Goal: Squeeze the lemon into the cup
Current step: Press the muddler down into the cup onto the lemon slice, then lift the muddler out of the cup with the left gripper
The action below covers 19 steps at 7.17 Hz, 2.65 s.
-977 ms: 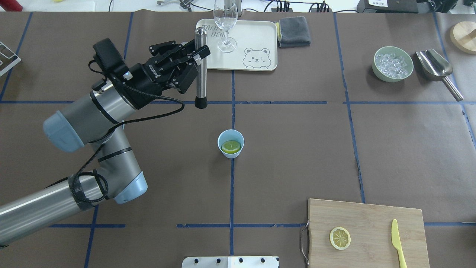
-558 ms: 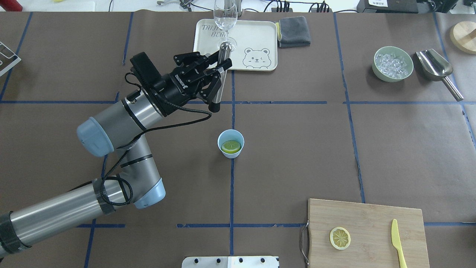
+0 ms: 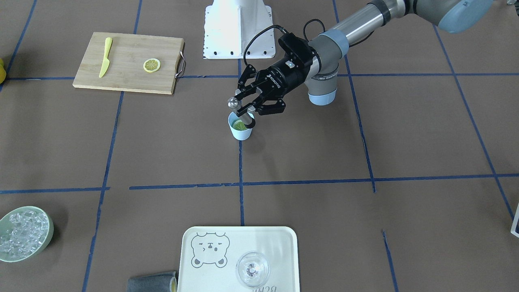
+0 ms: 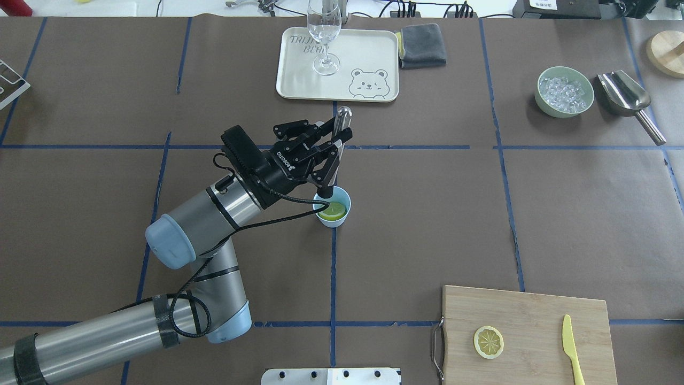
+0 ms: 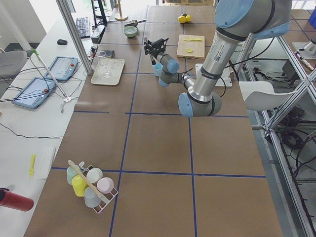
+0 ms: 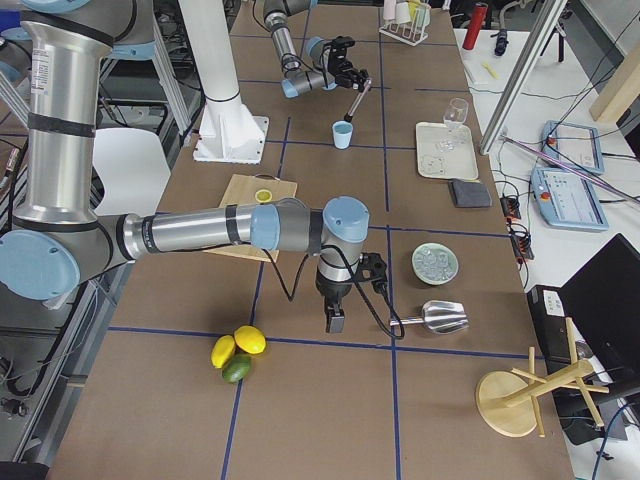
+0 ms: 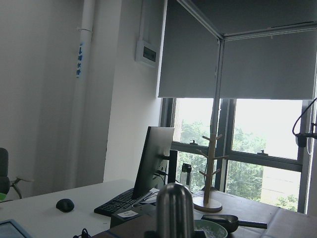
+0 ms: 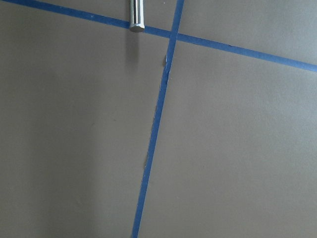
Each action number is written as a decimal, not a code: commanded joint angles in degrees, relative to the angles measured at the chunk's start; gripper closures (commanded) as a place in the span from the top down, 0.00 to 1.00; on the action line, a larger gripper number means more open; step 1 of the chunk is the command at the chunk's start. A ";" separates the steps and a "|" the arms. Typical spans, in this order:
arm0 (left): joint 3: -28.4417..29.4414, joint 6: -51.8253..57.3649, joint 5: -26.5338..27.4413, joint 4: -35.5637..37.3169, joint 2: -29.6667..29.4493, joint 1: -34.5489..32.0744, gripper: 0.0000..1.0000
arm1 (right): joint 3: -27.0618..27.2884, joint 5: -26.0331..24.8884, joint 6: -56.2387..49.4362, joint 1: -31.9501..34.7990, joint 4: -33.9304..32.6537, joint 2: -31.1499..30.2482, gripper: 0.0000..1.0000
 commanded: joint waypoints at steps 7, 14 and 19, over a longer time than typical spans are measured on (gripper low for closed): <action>8.35 0.09 2.90 0.85 -1.94 2.47 0.00 | -0.24 0.26 0.00 0.00 0.00 0.07 1.00; -7.79 -8.59 2.73 11.50 1.39 -1.38 0.00 | -0.50 0.53 -0.17 0.00 0.00 -0.01 1.00; -22.59 -8.61 2.73 56.05 9.75 -4.46 0.00 | -0.41 0.53 -0.35 0.00 0.00 -0.19 1.00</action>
